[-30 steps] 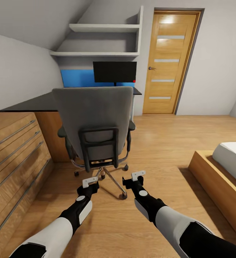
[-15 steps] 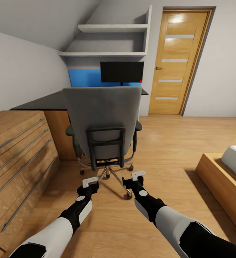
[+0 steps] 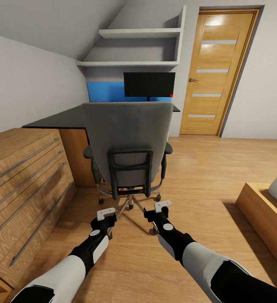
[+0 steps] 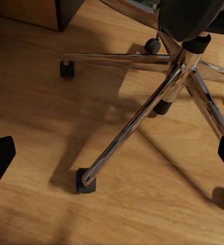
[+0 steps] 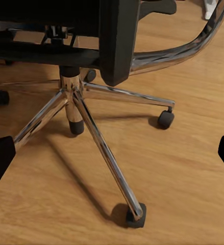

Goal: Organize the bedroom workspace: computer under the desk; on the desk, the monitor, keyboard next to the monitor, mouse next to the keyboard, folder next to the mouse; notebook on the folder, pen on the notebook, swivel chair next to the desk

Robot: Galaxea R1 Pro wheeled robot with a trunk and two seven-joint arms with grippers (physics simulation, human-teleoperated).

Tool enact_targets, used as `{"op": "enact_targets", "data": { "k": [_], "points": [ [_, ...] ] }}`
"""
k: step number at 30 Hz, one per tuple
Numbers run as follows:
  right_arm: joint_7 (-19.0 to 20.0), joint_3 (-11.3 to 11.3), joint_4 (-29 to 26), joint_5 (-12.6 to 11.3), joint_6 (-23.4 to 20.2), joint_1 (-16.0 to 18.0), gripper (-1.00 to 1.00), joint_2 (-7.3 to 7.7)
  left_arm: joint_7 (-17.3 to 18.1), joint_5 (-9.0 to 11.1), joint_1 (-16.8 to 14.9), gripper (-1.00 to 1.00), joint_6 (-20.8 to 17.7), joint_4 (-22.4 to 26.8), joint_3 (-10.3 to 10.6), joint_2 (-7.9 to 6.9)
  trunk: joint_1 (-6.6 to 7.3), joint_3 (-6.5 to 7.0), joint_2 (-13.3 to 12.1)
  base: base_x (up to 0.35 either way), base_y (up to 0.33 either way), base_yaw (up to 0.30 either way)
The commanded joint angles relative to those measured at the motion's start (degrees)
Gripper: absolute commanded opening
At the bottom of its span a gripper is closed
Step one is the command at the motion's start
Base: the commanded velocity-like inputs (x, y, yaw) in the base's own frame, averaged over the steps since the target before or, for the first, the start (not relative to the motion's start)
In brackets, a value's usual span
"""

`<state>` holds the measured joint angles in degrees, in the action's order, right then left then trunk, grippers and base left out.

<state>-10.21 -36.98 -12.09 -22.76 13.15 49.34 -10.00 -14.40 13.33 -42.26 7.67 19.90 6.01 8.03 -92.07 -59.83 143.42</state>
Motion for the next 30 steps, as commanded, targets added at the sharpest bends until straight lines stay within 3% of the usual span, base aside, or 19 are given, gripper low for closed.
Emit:
{"op": "enact_targets", "data": {
  "k": [1, 11, 16, 17, 23, 30],
  "points": [
    [-0.29, -0.5, 0.05, -0.45, 0.18, 0.05, 1.0, 0.0, -0.36, 0.56, -0.03, 1.0, 0.24, -0.02, 0.49, -0.03, 0.01, -0.05, 0.02, 0.0, 0.0, 0.006],
    [-0.36, -0.46, 0.05, -0.44, 0.21, 0.05, 1.0, 0.0, -0.31, 0.56, -0.03, 1.0, 0.84, 0.05, 0.49, -0.03, 0.01, -0.05, 0.02, 0.0, 0.0, 0.002],
    [-0.35, -0.46, 0.05, -0.44, 0.21, 0.05, 1.0, 0.0, -0.06, 0.56, -0.02, 1.0, 2.42, 0.05, 0.49, 0.04, 0.01, -0.05, 0.02, 0.0, 0.0, 0.0],
    [-0.37, -0.46, 0.05, -0.44, 0.21, 0.05, 1.0, 0.0, 0.03, 0.56, -0.02, 1.0, 4.14, 0.05, 0.49, 0.02, 0.01, -0.05, 0.02, 0.0, 0.0, 0.0],
    [-0.41, -0.46, 0.05, -0.44, 0.32, 0.05, 1.0, 0.0, 0.06, 0.56, -0.01, 1.0, 4.9, 0.05, 0.49, 0.03, 0.01, -0.05, 0.02, 0.0, 0.0, 0.0],
    [-0.48, -0.39, 0.09, -0.44, 2.62, -0.02, 1.0, 0.0, 0.03, 0.56, -0.01, 1.0, 5.25, 0.05, 0.49, 0.04, 0.01, -0.05, 0.02, 0.0, 0.0, 0.0]
  ]
}}
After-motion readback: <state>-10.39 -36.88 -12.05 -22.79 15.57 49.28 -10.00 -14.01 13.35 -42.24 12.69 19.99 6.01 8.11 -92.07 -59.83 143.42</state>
